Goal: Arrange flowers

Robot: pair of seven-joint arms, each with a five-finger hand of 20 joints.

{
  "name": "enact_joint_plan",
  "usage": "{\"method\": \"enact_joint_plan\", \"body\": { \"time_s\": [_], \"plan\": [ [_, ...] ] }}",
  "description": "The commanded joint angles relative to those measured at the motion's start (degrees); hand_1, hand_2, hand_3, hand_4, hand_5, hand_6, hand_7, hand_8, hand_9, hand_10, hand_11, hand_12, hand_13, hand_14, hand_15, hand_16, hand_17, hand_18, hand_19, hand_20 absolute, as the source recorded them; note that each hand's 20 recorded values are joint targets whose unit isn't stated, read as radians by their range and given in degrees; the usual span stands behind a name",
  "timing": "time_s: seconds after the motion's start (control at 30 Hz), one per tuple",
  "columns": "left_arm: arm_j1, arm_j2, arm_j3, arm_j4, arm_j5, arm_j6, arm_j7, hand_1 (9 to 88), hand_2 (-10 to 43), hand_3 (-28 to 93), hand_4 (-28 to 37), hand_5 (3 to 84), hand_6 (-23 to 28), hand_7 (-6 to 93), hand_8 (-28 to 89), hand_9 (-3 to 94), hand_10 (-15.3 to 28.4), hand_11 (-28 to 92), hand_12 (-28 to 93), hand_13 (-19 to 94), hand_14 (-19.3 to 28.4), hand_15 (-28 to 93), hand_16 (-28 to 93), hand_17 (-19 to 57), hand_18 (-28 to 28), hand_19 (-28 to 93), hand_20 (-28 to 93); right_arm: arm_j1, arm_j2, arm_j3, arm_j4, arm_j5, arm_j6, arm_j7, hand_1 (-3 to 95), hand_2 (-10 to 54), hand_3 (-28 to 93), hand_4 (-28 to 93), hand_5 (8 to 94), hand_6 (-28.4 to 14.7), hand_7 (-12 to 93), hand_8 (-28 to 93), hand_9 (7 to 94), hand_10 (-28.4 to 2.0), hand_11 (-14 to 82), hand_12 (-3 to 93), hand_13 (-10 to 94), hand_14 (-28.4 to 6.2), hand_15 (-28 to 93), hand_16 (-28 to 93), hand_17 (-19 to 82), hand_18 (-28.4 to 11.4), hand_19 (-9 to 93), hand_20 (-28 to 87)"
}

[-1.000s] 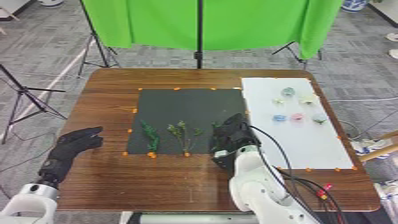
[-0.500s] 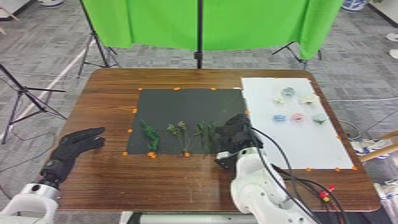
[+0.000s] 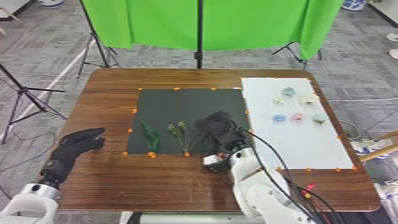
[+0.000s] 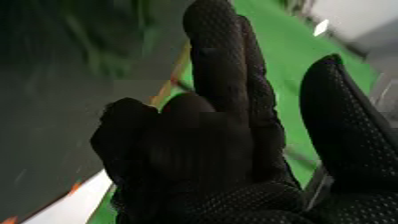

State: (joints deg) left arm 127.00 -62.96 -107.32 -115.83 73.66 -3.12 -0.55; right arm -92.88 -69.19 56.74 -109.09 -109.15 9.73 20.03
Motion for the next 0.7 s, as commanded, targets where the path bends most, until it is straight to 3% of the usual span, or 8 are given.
{"method": "enact_joint_plan", "body": {
  "time_s": [0.03, 0.7],
  "plan": [
    [0.43, -0.41, -0.16, 0.06, 0.31, -0.79, -0.75, 33.3, 1.2, 63, -15.4, 46.4, 5.4, 13.3, -6, 46.8, 14.6, 24, 14, 37, 19.1, 28, 2, 4.2, 16.3, 28, 29, -1.0, 0.3, -0.01, 0.84, -3.24, -2.46, 2.56, 28.0, 6.6, 67, -12, 72.2, -2.4, 24, -9, 80.8, -14.3, 12.5, 16.4, 94, -2.0, 66, 27, 62, -17.7, 93, 62],
    [0.58, -0.71, -0.2, 0.03, 0.33, -0.66, -0.45, 33.2, 1.3, 63, -15.5, 46.4, 5.3, 13.3, -6, 46.7, 14.5, 24, 14, 37, 19.2, 28, 2, 4.2, 16.3, 28, 29, -2.1, 1.03, 2.56, 0.74, -2.21, 0.77, 5.14, 25.4, 5.9, 66, -11, 74.3, -2.2, 23, -8, 83.0, -14.3, 13.0, 16.3, 94, -2.5, 66, 27, 62, -18.7, 93, 63]
  ]
}}
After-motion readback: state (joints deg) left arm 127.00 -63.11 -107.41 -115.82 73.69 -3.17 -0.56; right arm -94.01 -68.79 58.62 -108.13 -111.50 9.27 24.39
